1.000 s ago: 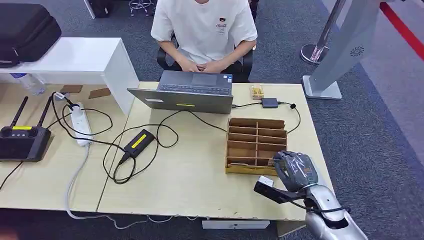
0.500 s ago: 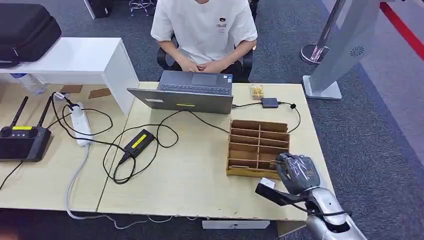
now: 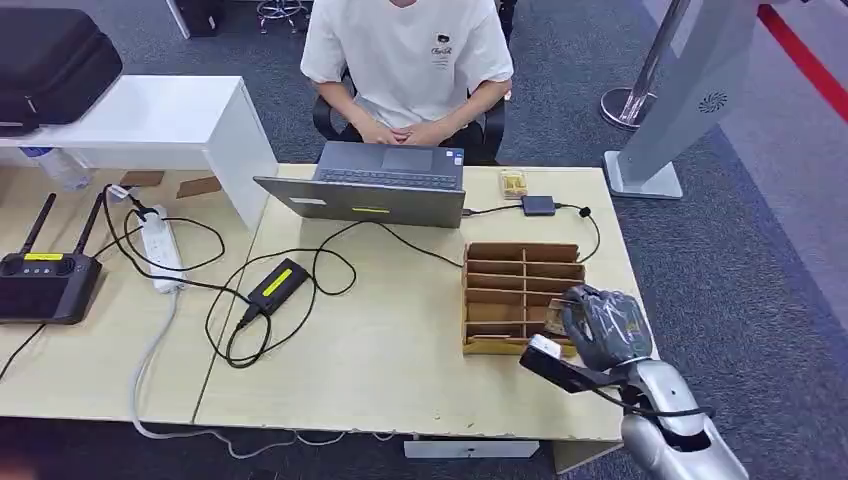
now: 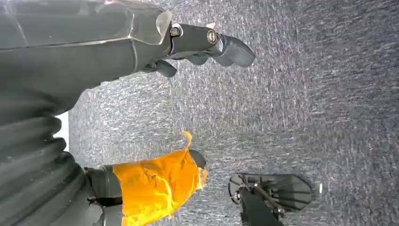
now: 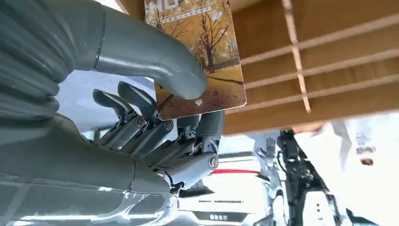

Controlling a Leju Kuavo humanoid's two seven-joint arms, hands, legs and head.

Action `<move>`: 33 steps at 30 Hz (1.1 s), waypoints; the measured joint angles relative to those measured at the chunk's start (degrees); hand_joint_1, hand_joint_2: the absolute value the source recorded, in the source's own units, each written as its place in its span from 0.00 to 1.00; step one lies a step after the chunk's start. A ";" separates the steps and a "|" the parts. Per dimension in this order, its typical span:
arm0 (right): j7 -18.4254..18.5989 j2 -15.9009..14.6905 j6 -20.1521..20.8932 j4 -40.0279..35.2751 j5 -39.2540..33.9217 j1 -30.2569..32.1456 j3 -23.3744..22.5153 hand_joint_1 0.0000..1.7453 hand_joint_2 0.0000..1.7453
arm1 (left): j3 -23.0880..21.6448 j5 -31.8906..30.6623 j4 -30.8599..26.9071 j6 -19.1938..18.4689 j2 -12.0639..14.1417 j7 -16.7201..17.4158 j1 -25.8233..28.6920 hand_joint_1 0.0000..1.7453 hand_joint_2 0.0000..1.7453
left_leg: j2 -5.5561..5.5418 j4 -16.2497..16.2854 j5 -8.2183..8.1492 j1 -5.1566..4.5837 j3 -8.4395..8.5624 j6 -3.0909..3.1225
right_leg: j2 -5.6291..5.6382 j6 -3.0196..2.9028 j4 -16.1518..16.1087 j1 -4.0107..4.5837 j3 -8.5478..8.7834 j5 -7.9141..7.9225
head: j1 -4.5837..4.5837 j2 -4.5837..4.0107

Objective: Pass the card to the sensor for recognition and then transmit it.

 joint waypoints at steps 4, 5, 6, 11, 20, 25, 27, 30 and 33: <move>-0.50 -0.26 1.07 0.02 -0.70 -2.16 0.00 1.00 1.00 | 0.00 -0.20 0.00 -0.55 0.11 0.13 -0.09 0.00 1.00 | 0.00 0.00 0.00 0.00 0.00 0.00 | 0.00 0.00 0.00 0.00 0.00 0.00 | 0.00 0.00; -0.57 -0.33 1.35 0.02 -0.83 -2.65 0.00 1.00 1.00 | 0.00 -0.24 0.00 -0.76 0.17 0.20 -0.15 0.00 1.00 | 0.00 0.00 0.00 0.00 0.00 0.00 | 0.00 0.00 0.00 0.00 0.00 0.00 | 0.00 0.00; -0.57 -0.37 1.62 0.04 -0.83 -3.13 -0.02 1.00 1.00 | 0.00 -0.26 0.00 -0.87 0.20 0.26 -0.20 0.00 1.00 | 0.00 0.00 0.00 0.00 0.00 0.00 | 0.00 0.00 0.00 0.00 0.00 0.00 | -0.02 0.00; -1.07 -0.72 2.90 0.13 -1.88 -4.66 0.00 1.00 1.00 | 0.00 -0.31 0.00 -1.29 0.28 0.44 -0.23 0.00 1.00 | -0.01 0.00 0.00 0.00 -0.02 0.00 | -0.01 0.00 0.00 0.00 0.00 0.00 | 0.00 0.00; -1.53 -2.32 5.86 -0.09 -5.44 -7.62 0.26 1.00 1.00 | 0.04 -0.44 0.00 -1.88 0.50 0.59 -0.23 0.00 1.00 | -0.01 0.00 0.00 -0.01 -0.02 0.00 | -0.01 0.00 0.01 0.00 -0.01 0.00 | 0.00 0.00; -1.14 -3.37 5.99 -1.51 -7.19 -11.26 0.28 1.00 1.00 | 0.07 -0.81 0.00 -1.94 0.55 0.63 -0.26 0.00 1.00 | 0.00 0.01 0.01 -0.01 -0.02 0.01 | 0.00 -0.01 0.01 -0.01 -0.01 0.01 | 0.00 0.00; -0.94 -3.67 6.12 -2.07 -7.52 -13.54 0.28 1.00 1.00 | 0.07 -1.11 0.00 -2.03 0.59 0.77 -0.28 0.00 1.00 | 0.00 0.01 0.02 -0.01 -0.02 0.02 | 0.00 -0.01 0.02 -0.01 -0.01 0.03 | 0.00 0.00; -0.24 -3.82 6.58 -2.19 -7.25 -18.46 0.31 1.00 1.00 | 0.07 -1.66 0.00 -2.25 0.66 1.09 -0.48 0.00 1.00 | 0.00 0.01 0.04 -0.02 -0.02 0.01 | 0.01 0.00 0.03 -0.01 -0.03 0.05 | 0.00 0.00; 0.48 -3.80 6.47 -1.51 -5.95 -23.28 0.65 1.00 1.00 | 0.07 -2.51 0.00 -2.56 0.70 1.46 -0.73 0.00 1.00 | -0.01 0.01 0.06 -0.01 -0.03 0.02 | 0.00 0.01 0.04 -0.01 -0.03 0.05 | -0.02 0.00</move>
